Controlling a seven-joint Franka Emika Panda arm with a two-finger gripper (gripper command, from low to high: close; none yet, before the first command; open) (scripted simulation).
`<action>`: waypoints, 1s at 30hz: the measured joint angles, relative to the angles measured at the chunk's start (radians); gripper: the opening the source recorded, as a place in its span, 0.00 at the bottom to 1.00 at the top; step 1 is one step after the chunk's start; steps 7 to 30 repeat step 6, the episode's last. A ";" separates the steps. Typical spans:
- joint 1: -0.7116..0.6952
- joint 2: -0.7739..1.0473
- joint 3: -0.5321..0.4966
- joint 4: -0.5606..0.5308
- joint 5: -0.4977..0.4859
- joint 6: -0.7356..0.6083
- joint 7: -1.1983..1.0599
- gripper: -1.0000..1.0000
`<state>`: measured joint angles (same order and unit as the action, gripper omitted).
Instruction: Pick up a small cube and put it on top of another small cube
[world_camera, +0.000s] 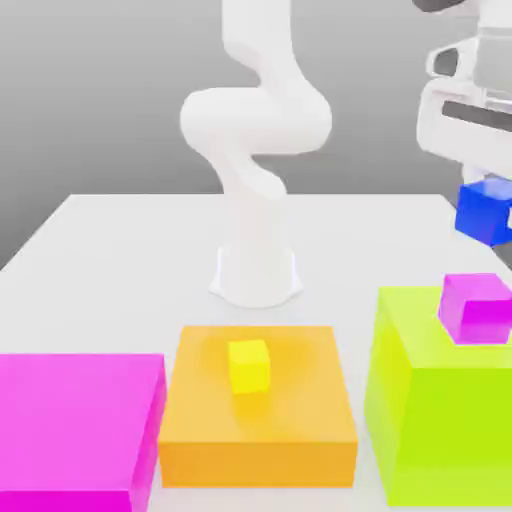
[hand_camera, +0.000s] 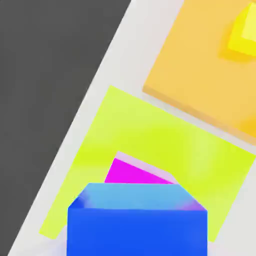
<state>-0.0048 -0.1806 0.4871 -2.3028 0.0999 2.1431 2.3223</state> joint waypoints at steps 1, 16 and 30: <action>0.001 0.015 0.004 -0.020 -0.005 0.033 0.006 1.00; 0.001 0.015 0.004 -0.020 -0.005 0.033 0.006 1.00; 0.001 0.015 0.004 -0.020 -0.005 0.033 0.006 1.00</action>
